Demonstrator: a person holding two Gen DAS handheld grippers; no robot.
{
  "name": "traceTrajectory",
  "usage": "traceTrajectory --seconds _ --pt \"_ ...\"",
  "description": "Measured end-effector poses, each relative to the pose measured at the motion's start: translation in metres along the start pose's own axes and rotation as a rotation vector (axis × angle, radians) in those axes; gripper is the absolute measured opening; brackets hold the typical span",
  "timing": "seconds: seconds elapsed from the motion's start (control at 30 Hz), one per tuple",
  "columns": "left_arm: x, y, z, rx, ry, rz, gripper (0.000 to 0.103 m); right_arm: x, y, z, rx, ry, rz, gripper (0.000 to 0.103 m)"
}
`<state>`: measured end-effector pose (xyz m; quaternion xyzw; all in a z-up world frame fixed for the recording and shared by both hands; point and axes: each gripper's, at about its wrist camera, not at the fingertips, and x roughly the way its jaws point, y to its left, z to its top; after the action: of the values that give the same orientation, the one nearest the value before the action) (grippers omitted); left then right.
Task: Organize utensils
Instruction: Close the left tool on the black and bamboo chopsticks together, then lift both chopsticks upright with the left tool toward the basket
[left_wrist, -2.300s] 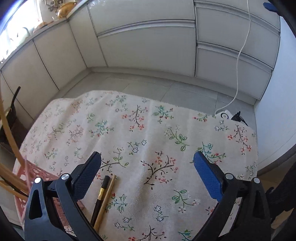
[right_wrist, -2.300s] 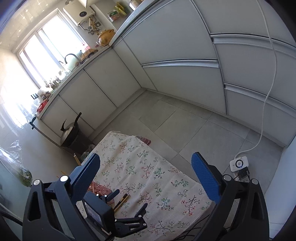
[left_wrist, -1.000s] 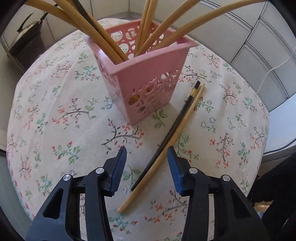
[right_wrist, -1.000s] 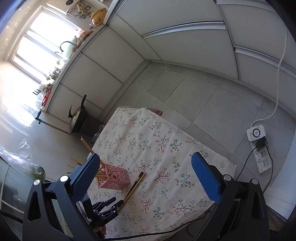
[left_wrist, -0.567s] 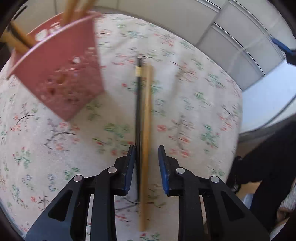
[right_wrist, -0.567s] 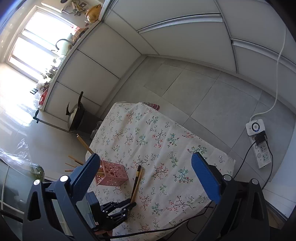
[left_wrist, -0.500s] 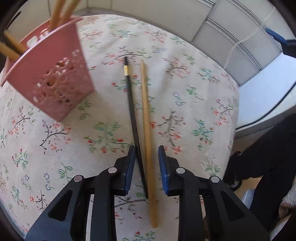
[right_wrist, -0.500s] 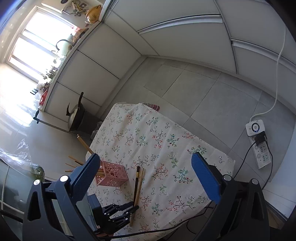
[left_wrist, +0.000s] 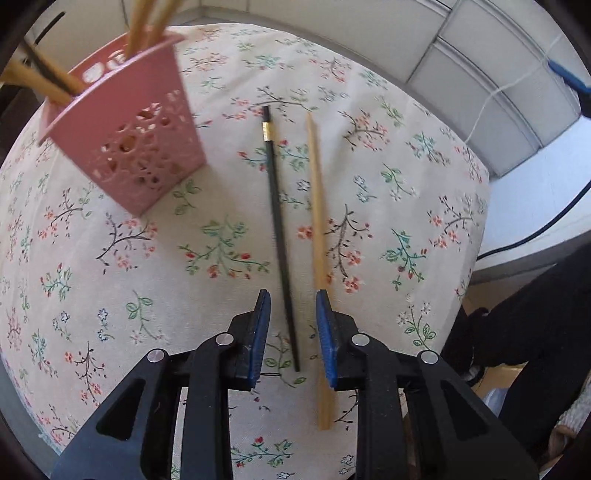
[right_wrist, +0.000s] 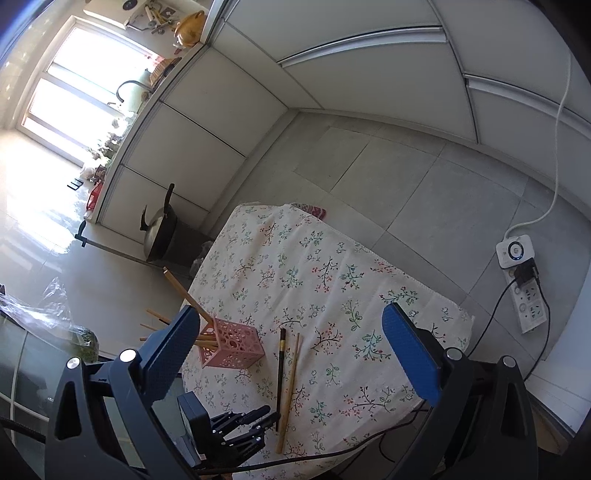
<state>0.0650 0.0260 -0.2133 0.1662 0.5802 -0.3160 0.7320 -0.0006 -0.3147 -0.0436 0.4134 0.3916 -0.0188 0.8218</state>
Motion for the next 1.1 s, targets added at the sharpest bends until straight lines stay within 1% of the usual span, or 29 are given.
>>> traceTrajectory --seconds 0.07,0.1,0.13,0.2,0.23,0.3,0.43,0.5,0.57,0.63,0.7,0.73,0.77,0.8,0.83,0.9,0.97,1.03,1.1 --pt "0.002 -0.005 0.000 0.019 0.000 0.016 0.025 0.000 -0.001 0.000 0.000 -0.001 -0.003 0.096" --pt "0.004 -0.007 0.000 0.026 0.001 0.021 0.027 -0.001 -0.002 0.000 0.002 -0.002 -0.004 0.096" --pt "0.005 -0.010 0.000 0.031 0.004 0.026 0.027 -0.001 -0.003 0.001 0.005 -0.002 -0.005 0.096" --pt "0.012 -0.012 0.000 0.035 0.032 0.027 0.024 -0.001 -0.005 0.001 0.012 -0.003 -0.005 0.096" --pt "0.014 -0.013 0.000 0.042 0.035 0.030 0.024 -0.001 -0.005 0.002 0.015 -0.002 -0.004 0.096" --pt "0.012 -0.013 -0.001 0.040 0.023 0.024 0.024 -0.002 -0.005 0.002 0.016 -0.002 -0.001 0.096" --pt "-0.003 -0.009 -0.001 0.015 -0.032 0.003 0.024 0.000 -0.003 0.001 0.007 0.002 -0.002 0.096" --pt "-0.008 -0.002 -0.003 0.002 -0.042 0.013 0.024 0.001 -0.002 0.000 0.002 0.007 -0.002 0.096" --pt "-0.002 0.001 -0.004 -0.009 -0.012 0.035 0.024 0.003 -0.001 -0.001 0.001 0.009 -0.008 0.096" --pt "0.007 0.000 -0.009 0.015 0.039 0.050 0.024 0.004 0.000 -0.002 0.002 0.015 -0.009 0.096" --pt "0.008 -0.006 -0.010 0.056 0.036 0.075 0.024 0.006 0.001 -0.003 -0.001 0.019 -0.009 0.096" --pt "0.008 -0.006 -0.009 0.058 0.037 0.082 0.024 0.006 0.002 -0.003 -0.003 0.020 -0.010 0.096" --pt "0.008 -0.008 -0.009 0.067 0.033 0.094 0.022 0.007 0.002 -0.004 -0.006 0.022 -0.011 0.096" --pt "0.007 -0.011 -0.010 0.078 0.029 0.095 0.012 0.008 0.002 -0.004 -0.007 0.025 -0.013 0.096" --pt "0.009 -0.017 -0.009 0.087 0.029 0.093 0.006 0.010 0.002 -0.004 -0.006 0.030 -0.013 0.096" --pt "0.012 -0.030 -0.007 0.118 0.021 0.122 0.004 0.013 0.001 -0.005 -0.002 0.040 -0.014 0.096" --pt "0.009 -0.037 -0.006 0.126 0.008 0.126 0.003 0.016 -0.001 -0.006 0.009 0.046 -0.021 0.096" --pt "0.000 -0.042 -0.004 0.131 -0.027 0.138 0.003 0.018 -0.002 -0.006 0.016 0.051 -0.029 0.096" --pt "-0.019 -0.049 -0.004 0.123 -0.078 0.142 0.003 0.021 -0.004 -0.007 0.023 0.056 -0.038 0.096"
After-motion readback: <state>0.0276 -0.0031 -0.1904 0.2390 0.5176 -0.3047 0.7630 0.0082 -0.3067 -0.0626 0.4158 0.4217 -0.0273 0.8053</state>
